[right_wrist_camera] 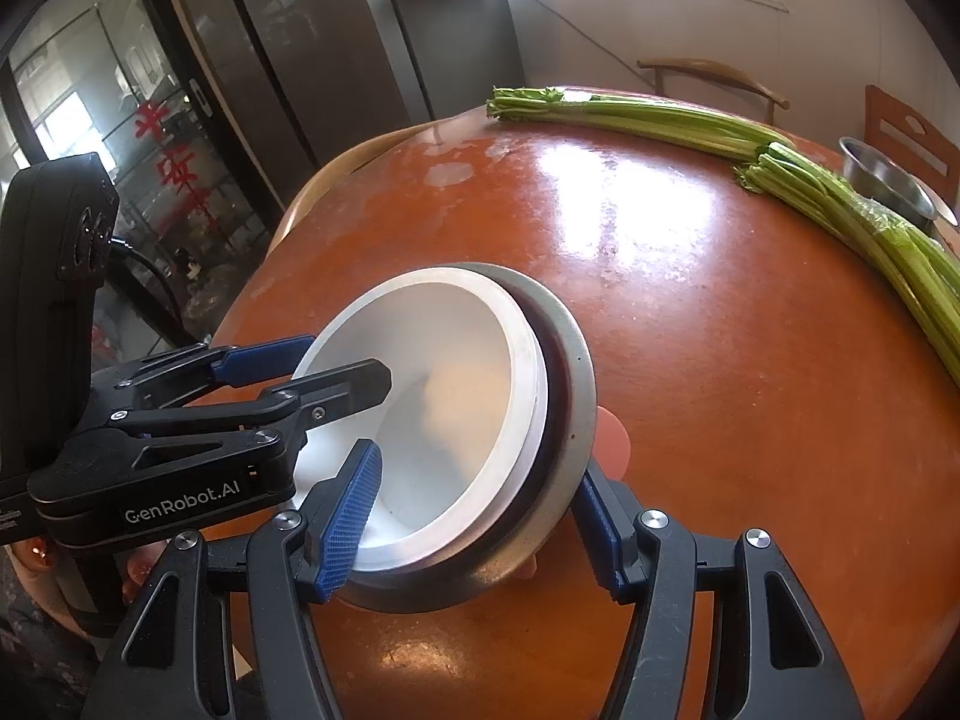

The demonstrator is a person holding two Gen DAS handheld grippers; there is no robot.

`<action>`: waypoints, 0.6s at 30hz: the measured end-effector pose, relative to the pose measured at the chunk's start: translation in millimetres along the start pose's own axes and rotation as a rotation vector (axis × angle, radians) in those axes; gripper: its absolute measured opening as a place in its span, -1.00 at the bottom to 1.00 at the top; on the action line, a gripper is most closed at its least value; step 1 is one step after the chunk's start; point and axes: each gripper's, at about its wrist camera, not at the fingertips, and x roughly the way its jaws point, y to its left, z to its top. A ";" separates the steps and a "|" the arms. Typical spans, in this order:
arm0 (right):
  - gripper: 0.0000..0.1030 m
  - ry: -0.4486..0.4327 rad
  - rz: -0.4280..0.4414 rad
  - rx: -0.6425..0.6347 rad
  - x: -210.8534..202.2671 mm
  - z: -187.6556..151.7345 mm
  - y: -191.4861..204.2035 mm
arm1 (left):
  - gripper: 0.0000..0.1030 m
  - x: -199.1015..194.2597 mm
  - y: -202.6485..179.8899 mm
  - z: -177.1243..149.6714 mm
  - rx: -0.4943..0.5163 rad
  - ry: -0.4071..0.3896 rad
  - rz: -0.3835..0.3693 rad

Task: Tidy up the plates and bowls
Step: 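Carry the nested bowls onto the steel pan stack and lower them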

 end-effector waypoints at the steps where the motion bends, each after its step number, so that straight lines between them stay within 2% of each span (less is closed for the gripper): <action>1: 0.26 -0.001 0.000 -0.001 0.3 0.0 -0.5 | 0.07 0.4 -0.4 0.2 0.002 -0.001 0.002; 8: 0.26 0.001 -0.040 -0.010 2.6 -3.2 -2.0 | 0.07 2.7 -2.9 0.1 0.011 -0.002 0.010; 18: 0.26 -0.022 -0.073 -0.017 -1.8 -5.3 -5.3 | 0.07 -2.5 1.8 -2.0 0.008 -0.019 0.061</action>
